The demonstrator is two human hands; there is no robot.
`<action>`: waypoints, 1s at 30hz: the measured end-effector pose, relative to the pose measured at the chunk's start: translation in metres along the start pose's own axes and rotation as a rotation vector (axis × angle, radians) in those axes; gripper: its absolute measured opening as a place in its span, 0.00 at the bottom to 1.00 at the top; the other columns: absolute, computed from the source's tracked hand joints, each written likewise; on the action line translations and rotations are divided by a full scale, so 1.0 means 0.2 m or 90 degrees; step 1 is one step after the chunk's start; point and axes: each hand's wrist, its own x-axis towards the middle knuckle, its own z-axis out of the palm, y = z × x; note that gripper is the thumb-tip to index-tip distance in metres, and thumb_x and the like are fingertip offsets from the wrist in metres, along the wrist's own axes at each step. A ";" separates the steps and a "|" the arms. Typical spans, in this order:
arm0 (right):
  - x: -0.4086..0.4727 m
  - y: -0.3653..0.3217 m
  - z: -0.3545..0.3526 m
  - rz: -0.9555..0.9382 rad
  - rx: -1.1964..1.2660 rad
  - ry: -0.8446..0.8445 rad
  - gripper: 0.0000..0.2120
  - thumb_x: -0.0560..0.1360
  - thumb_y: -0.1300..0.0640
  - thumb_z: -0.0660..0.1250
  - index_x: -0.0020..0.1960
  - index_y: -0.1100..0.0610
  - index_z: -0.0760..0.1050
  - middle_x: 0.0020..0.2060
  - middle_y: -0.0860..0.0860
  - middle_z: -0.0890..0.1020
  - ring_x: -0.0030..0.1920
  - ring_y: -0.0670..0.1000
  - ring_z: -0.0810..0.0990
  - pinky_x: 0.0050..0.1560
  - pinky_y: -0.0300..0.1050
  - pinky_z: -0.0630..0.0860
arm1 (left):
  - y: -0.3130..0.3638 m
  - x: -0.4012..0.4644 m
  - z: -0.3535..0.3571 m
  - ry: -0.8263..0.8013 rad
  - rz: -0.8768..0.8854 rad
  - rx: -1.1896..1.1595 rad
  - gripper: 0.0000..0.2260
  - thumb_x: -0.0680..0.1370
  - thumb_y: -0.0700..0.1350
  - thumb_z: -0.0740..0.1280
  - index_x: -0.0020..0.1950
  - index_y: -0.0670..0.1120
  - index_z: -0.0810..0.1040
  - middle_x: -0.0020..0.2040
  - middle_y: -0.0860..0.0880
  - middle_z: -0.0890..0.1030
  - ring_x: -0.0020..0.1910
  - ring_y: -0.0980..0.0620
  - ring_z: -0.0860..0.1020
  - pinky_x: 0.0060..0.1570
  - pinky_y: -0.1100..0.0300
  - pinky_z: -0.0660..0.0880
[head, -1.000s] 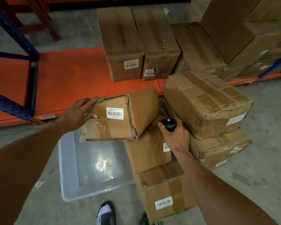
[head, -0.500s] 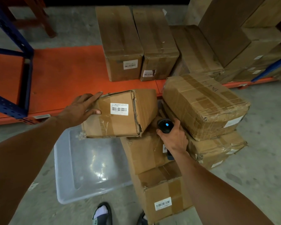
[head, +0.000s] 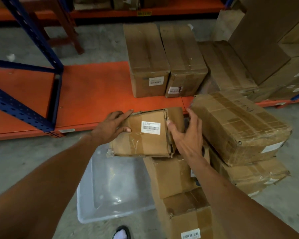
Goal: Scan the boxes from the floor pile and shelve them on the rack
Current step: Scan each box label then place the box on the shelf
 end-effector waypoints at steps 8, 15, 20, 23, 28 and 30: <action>0.12 -0.17 0.24 0.074 -0.028 0.032 0.29 0.70 0.24 0.65 0.64 0.38 0.67 0.64 0.49 0.71 0.58 0.54 0.74 0.54 0.52 0.70 | 0.09 0.07 0.09 0.052 0.016 -0.048 0.37 0.72 0.72 0.54 0.79 0.61 0.55 0.71 0.47 0.66 0.68 0.47 0.62 0.69 0.47 0.66; 0.14 -0.09 0.19 0.177 0.045 0.124 0.15 0.68 0.41 0.75 0.49 0.44 0.75 0.55 0.46 0.73 0.54 0.53 0.76 0.52 0.49 0.69 | 0.13 0.03 0.29 0.165 -0.001 -0.213 0.33 0.70 0.73 0.62 0.71 0.57 0.74 0.64 0.55 0.73 0.64 0.53 0.66 0.67 0.59 0.64; 0.14 -0.07 0.19 0.228 0.059 0.072 0.26 0.68 0.42 0.74 0.65 0.35 0.74 0.60 0.50 0.71 0.59 0.50 0.68 0.55 0.49 0.67 | 0.18 0.06 0.25 0.276 -0.212 -0.501 0.18 0.75 0.55 0.72 0.56 0.43 0.85 0.59 0.52 0.77 0.53 0.65 0.74 0.51 0.81 0.65; 0.12 -0.04 0.19 0.249 0.076 0.054 0.28 0.66 0.38 0.73 0.65 0.32 0.73 0.60 0.49 0.77 0.60 0.52 0.74 0.61 0.52 0.72 | 0.15 0.09 0.24 0.221 -0.370 -0.703 0.13 0.74 0.51 0.76 0.56 0.47 0.85 0.48 0.57 0.82 0.44 0.65 0.80 0.40 0.76 0.72; 0.12 -0.07 0.18 0.266 0.074 0.034 0.23 0.67 0.40 0.74 0.61 0.33 0.73 0.57 0.47 0.81 0.64 0.56 0.75 0.63 0.55 0.73 | 0.17 0.11 0.22 0.186 -0.444 -0.814 0.17 0.71 0.43 0.77 0.59 0.48 0.84 0.49 0.51 0.85 0.50 0.52 0.83 0.53 0.61 0.78; 0.11 -0.09 0.17 0.265 0.082 0.037 0.21 0.67 0.42 0.73 0.59 0.33 0.74 0.56 0.47 0.81 0.64 0.57 0.75 0.63 0.56 0.74 | 0.18 0.09 0.22 0.200 -0.440 -0.801 0.20 0.71 0.43 0.78 0.62 0.47 0.82 0.49 0.52 0.85 0.49 0.54 0.83 0.56 0.60 0.78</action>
